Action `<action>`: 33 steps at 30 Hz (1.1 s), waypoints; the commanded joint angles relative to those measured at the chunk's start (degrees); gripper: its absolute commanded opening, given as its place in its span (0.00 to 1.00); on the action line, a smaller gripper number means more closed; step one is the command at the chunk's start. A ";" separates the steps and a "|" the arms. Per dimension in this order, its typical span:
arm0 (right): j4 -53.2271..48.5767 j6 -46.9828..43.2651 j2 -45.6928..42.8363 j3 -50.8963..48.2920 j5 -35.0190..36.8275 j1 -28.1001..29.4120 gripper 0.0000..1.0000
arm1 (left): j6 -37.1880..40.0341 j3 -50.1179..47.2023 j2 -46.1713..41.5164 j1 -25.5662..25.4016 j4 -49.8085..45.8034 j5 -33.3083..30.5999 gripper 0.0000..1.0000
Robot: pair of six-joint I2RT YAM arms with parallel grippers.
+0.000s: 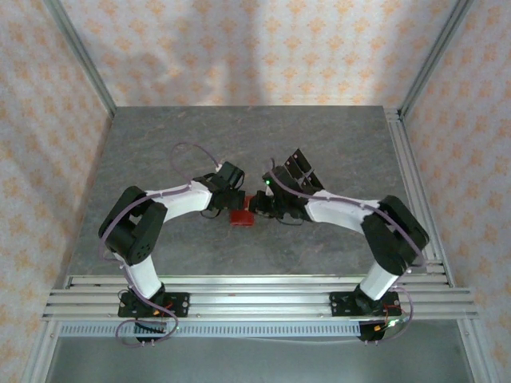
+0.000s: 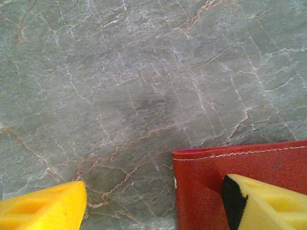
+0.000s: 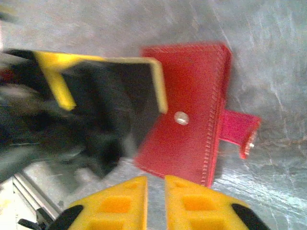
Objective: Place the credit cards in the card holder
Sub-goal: Close the card holder at the center of the table, then close the button on the card holder.
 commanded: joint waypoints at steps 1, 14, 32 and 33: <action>-17.34 -6.98 -4.40 6.05 7.32 -0.89 0.27 | -1.20 -1.81 0.76 -0.49 -0.77 -1.83 0.75; -29.27 -13.30 5.75 16.36 12.14 -1.75 0.38 | -1.86 -2.73 0.49 -0.55 0.90 -1.39 0.75; -26.94 -12.39 11.51 18.29 9.55 -1.67 0.32 | -1.91 -3.01 0.85 -0.57 1.70 -0.90 0.74; -26.94 -12.39 11.72 18.34 9.33 -1.64 0.32 | -1.91 -3.08 0.81 -0.58 1.71 -0.87 0.74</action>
